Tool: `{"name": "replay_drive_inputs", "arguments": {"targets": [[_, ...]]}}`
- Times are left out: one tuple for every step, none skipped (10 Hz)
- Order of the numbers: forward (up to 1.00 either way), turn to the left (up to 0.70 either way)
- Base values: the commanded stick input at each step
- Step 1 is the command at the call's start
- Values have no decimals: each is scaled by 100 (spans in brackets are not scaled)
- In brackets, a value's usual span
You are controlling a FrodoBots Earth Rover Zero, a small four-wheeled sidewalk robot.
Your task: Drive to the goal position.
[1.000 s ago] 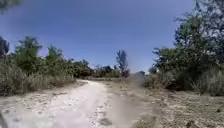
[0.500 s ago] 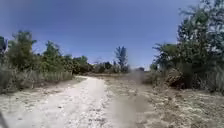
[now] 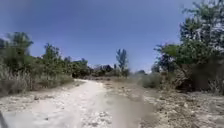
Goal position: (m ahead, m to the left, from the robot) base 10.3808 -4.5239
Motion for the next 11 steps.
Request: {"name": "replay_drive_inputs", "arguments": {"targets": [[70,0],[70,0],[70,0],[70,0],[70,0],[70,0],[70,0],[70,0],[70,0],[70,0],[70,0]]}}
